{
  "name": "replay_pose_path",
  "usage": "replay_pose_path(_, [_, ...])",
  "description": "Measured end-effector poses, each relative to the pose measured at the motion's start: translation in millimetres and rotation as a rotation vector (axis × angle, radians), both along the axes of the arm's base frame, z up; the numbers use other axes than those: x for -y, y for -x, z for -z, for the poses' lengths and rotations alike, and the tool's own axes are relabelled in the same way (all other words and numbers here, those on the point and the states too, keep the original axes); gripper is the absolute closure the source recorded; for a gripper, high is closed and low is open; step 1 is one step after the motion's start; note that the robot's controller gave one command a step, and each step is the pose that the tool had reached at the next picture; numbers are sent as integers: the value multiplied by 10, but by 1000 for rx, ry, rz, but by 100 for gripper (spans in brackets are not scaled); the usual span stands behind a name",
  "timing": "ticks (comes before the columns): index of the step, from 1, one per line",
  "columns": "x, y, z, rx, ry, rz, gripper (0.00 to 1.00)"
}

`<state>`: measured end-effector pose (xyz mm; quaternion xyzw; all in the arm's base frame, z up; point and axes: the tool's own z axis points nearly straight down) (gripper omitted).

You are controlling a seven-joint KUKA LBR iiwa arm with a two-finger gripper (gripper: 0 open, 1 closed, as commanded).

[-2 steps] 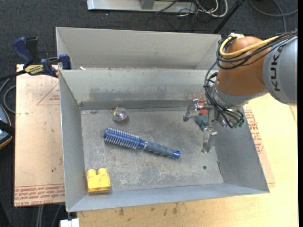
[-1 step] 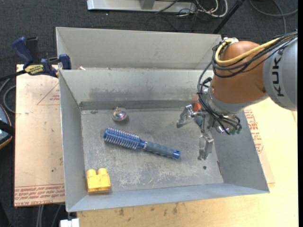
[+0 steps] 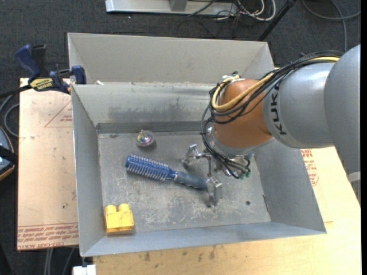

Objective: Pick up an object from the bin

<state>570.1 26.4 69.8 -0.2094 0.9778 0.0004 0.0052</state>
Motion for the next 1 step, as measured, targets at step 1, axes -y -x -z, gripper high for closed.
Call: replay_pose_path(1, [8, -25, -54, 9, -1, 3, 100])
